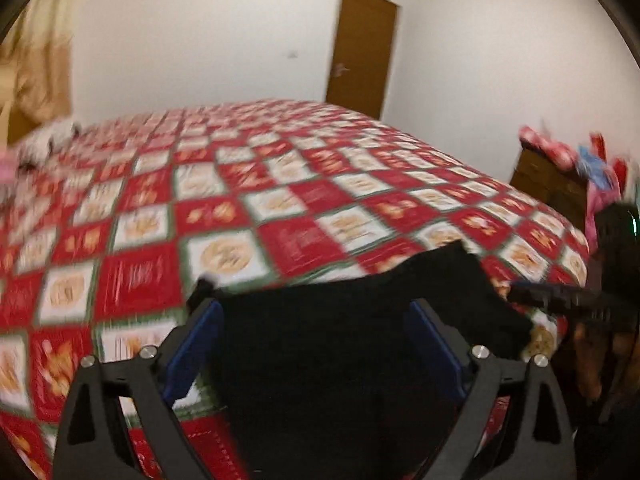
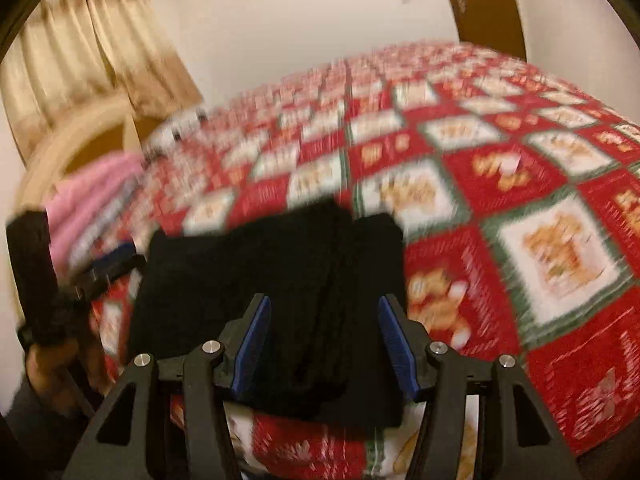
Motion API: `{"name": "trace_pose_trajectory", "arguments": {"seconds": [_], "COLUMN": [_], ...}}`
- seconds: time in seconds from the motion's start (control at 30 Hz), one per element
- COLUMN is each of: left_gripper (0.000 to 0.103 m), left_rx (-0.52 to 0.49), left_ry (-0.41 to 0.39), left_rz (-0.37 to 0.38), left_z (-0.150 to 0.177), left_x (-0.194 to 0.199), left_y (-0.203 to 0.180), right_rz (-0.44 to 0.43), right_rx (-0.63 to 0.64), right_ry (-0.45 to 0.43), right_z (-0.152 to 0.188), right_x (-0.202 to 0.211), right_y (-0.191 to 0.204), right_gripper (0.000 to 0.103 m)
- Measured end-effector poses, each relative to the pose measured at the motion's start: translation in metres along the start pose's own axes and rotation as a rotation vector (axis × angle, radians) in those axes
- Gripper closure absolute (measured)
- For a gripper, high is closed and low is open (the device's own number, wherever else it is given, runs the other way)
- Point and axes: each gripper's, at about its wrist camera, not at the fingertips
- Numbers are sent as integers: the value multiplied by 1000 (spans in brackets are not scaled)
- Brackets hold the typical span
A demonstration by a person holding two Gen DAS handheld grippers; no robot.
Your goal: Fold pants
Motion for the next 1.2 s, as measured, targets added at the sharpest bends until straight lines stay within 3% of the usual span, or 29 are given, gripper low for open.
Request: {"name": "trace_pose_trajectory", "arguments": {"seconds": [0.03,0.07,0.13,0.3,0.43,0.7,0.8,0.87,0.93,1.03,1.13,1.2], "left_gripper": [7,7,7,6,3,3,3,3,3,3,3,3], "left_rx": [20,40,53,74,52,37,40,52,37,34,40,30], "left_ry": [11,33,61,95,108,91,100,110,105,100,91,106], "left_rz": [-3,-13,-46,-20,-34,-54,-47,-36,-43,-52,-51,-63], "left_z": [3,6,9,14,19,16,17,19,19,18,17,18], "left_x": [-7,-15,-30,-45,-51,-45,-49,-53,-51,-46,-43,-46], "left_y": [6,13,18,15,11,9,12,14,11,10,10,8], "right_rz": [0,6,8,28,39,31,70,80,68,161,99,62], "right_rx": [17,34,57,32,13,68,87,38,5,46,74,132], "right_ry": [32,39,17,16,56,73,77,78,54,-68,-132,-139], "right_z": [3,6,6,9,15,14,20,22,17,7,-5,-13], "right_x": [-5,-6,4,14,3,17,14,8,14,36,48,44], "right_y": [3,5,9,-7,-18,-3,-3,-14,-18,-7,7,24], "right_gripper": [55,79,85,88,89,88,88,81,75,71,68,56]}}
Point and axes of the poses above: each gripper's, at about its wrist camera, not at the fingertips, and x roughly against the way its jaws point, y to its left, z to its underside, and after that the axes turned 4 degrees about x, right-handed
